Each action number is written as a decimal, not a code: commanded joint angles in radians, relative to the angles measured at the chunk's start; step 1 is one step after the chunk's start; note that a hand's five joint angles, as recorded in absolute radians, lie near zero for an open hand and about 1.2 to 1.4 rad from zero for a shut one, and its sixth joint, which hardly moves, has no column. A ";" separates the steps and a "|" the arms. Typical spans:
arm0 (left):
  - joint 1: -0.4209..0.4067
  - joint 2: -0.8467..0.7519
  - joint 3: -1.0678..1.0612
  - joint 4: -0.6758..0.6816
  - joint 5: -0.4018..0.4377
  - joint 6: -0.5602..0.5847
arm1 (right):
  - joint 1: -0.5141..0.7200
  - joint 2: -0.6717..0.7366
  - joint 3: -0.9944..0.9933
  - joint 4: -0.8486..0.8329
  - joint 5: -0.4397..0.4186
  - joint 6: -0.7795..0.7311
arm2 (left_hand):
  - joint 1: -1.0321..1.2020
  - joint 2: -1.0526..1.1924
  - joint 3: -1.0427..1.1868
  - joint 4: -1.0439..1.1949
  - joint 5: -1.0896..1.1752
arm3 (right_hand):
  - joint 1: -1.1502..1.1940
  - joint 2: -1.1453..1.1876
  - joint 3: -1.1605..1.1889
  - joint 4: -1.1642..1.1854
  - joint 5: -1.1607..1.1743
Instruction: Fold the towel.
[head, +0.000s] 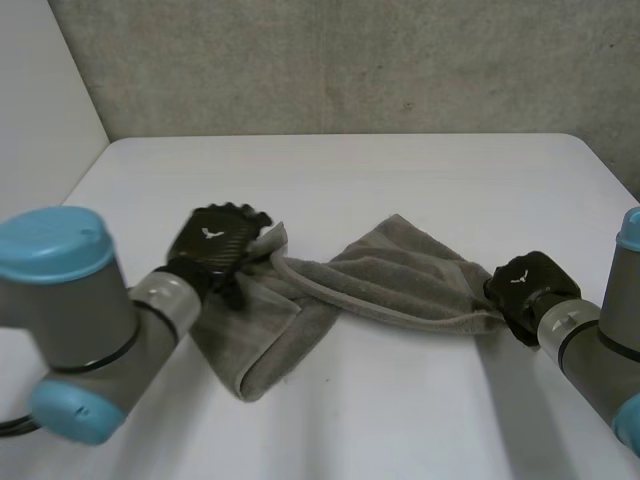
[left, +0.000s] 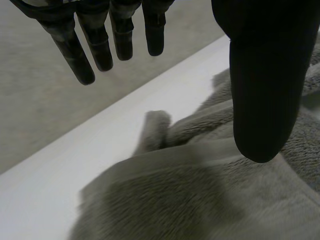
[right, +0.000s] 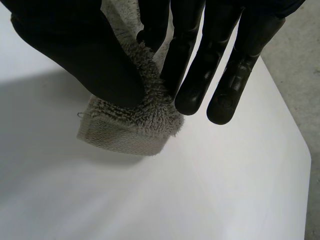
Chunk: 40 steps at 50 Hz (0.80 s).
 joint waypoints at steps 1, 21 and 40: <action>-0.007 -0.198 0.189 -0.005 0.131 0.002 | 0.000 0.001 0.015 -0.030 0.000 0.002 | 0.181 0.180 0.180 0.180 0.185 | 0.031 0.214 0.216 0.205 0.230; -0.010 -0.393 0.414 -0.011 0.153 0.005 | 0.003 0.022 0.023 -0.040 -0.016 0.002 | 0.618 0.618 0.618 0.618 0.623 | 0.031 0.214 0.216 0.205 0.230; -0.009 -0.326 0.519 0.006 0.110 0.006 | 0.019 0.060 -0.165 -0.131 -0.026 0.069 | 1.111 1.111 1.111 1.111 1.116 | 0.031 0.214 0.216 0.205 0.230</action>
